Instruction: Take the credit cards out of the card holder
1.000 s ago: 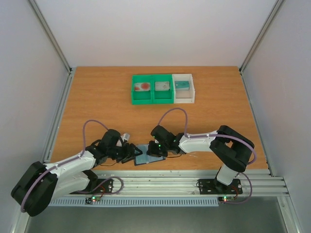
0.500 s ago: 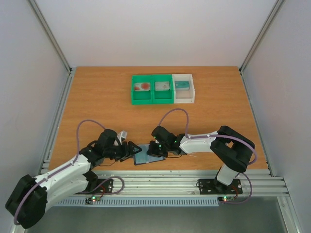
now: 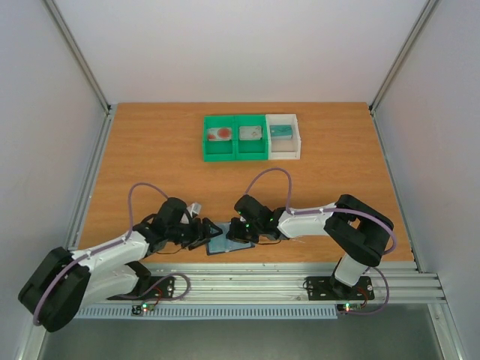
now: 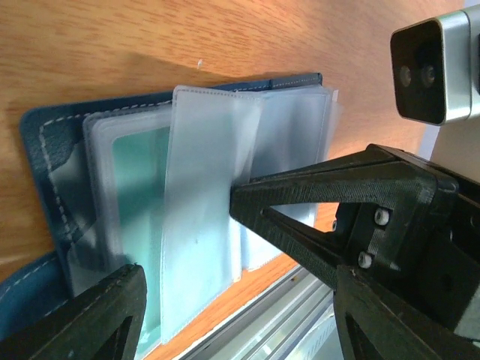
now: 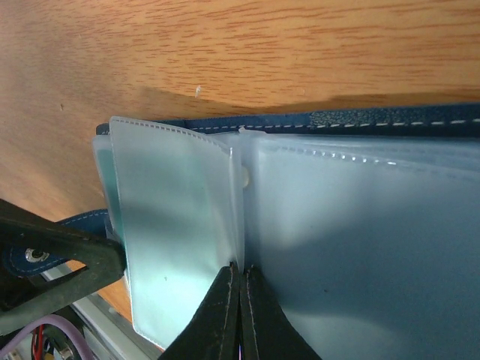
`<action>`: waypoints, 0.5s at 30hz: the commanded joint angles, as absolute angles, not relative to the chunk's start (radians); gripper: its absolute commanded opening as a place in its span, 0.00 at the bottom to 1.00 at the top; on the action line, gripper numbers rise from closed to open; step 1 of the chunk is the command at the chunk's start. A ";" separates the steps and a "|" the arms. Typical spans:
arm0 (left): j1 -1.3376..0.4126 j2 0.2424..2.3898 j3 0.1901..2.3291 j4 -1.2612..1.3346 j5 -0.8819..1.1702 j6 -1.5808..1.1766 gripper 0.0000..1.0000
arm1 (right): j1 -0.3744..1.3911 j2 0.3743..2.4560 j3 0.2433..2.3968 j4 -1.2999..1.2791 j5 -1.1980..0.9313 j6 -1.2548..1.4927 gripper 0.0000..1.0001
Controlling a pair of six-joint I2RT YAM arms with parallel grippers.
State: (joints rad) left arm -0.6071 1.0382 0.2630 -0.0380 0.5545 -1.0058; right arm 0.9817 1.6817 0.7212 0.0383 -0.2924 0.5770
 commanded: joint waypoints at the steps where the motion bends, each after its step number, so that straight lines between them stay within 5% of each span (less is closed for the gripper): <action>1: -0.611 1.106 0.272 0.127 0.585 -1.002 0.69 | 0.986 1.666 0.699 0.033 -0.279 0.588 0.02; 15: -0.611 1.183 0.285 0.195 0.608 -1.014 0.65 | 0.983 1.639 0.683 0.074 -0.291 0.584 0.10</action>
